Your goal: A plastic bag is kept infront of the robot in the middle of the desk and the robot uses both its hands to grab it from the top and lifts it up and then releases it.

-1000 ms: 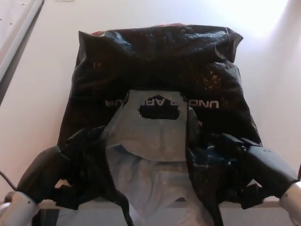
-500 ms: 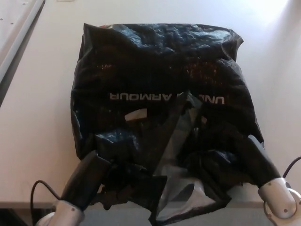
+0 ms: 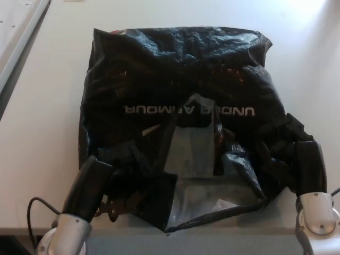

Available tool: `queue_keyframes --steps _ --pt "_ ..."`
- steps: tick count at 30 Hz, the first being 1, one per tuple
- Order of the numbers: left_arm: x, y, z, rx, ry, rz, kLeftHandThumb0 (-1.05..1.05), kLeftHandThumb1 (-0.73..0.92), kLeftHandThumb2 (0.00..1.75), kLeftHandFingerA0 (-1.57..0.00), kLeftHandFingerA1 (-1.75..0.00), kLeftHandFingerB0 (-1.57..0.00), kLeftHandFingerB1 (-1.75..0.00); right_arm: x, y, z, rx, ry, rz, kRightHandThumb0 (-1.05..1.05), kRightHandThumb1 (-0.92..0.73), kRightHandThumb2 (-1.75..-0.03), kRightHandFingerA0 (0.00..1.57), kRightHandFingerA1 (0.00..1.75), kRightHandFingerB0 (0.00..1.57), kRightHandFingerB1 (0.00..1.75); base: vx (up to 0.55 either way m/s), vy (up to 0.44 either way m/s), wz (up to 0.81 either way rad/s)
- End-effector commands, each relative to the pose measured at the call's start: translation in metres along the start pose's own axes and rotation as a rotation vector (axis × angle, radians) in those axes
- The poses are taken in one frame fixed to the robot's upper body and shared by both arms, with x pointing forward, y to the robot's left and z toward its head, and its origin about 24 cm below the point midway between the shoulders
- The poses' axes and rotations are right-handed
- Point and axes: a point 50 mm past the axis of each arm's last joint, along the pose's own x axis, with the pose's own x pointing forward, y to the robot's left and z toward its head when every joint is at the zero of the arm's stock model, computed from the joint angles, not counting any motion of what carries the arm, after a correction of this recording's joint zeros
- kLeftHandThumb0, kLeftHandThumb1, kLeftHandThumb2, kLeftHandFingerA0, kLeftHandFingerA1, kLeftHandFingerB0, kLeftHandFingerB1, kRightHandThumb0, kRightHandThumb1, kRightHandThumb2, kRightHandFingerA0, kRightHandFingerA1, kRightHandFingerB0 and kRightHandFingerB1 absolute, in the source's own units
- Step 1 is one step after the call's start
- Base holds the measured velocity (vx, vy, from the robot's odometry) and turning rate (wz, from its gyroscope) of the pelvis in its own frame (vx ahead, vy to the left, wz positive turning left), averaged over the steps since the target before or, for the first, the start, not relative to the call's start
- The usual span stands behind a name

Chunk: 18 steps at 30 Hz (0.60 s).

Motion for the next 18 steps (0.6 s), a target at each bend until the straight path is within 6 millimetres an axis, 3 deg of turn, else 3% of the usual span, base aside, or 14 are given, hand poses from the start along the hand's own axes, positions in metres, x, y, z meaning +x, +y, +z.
queue_keyframes --steps 1,2,3,7,9,14,15,18 --pt "0.009 0.020 0.006 0.022 -0.053 0.077 -0.40 0.59 0.83 -1.11 -1.47 -0.89 -1.35 0.007 -0.007 0.017 0.073 -0.051 -0.064 -0.17 -0.84 -0.58 0.60 1.75 0.48 1.60 0.00 0.000 0.00" --pt "0.011 0.024 0.009 0.015 -0.064 0.081 -0.40 0.61 0.83 -1.11 -1.48 -0.87 -1.35 0.009 -0.007 0.021 0.077 -0.054 -0.066 -0.19 -0.81 -0.62 0.66 1.75 0.45 1.75 0.00 0.000 0.00" --pt "0.019 0.034 0.019 0.011 -0.124 0.100 -0.19 0.77 0.59 -0.74 -1.75 -0.52 -1.75 0.014 -0.009 0.035 0.123 -0.086 -0.060 -0.18 -0.85 -0.60 0.78 1.75 0.48 1.75 0.00 0.000 0.00" --pt "0.032 0.053 0.039 0.016 -0.201 0.153 -0.17 0.73 0.59 -0.76 -1.75 -0.52 -1.75 0.022 -0.013 0.059 0.162 -0.168 -0.028 -0.17 -0.85 -0.62 0.88 1.75 0.58 1.75 0.00 0.000 0.00" --pt "0.043 0.067 0.060 0.011 -0.272 0.202 -0.17 0.68 0.59 -0.85 -1.75 -0.62 -1.75 0.029 -0.019 0.079 0.157 -0.249 0.001 -0.15 -0.79 -0.62 0.91 1.75 0.63 1.75 0.00 0.000 0.00" --pt "0.054 0.082 0.098 -0.009 -0.372 0.233 -0.17 0.66 0.59 -0.86 -1.75 -0.67 -1.75 0.035 -0.031 0.106 0.221 -0.324 0.052 -0.20 -0.79 -0.60 0.90 1.75 0.58 1.75 0.00 0.000 0.00" --pt "0.054 0.082 0.099 -0.012 -0.374 0.232 -0.18 0.65 0.59 -0.88 -1.75 -0.65 -1.75 0.034 -0.033 0.105 0.224 -0.326 0.056 -0.36 -0.57 -0.86 1.22 1.48 0.90 1.30 0.00 0.000 0.00" --pt "0.053 0.080 0.101 -0.015 -0.385 0.225 -0.17 0.64 0.58 -0.88 -1.75 -0.65 -1.75 0.033 -0.036 0.099 0.244 -0.310 0.058 -0.35 -0.58 -0.86 1.21 1.48 0.88 1.30 0.00 0.000 0.00"
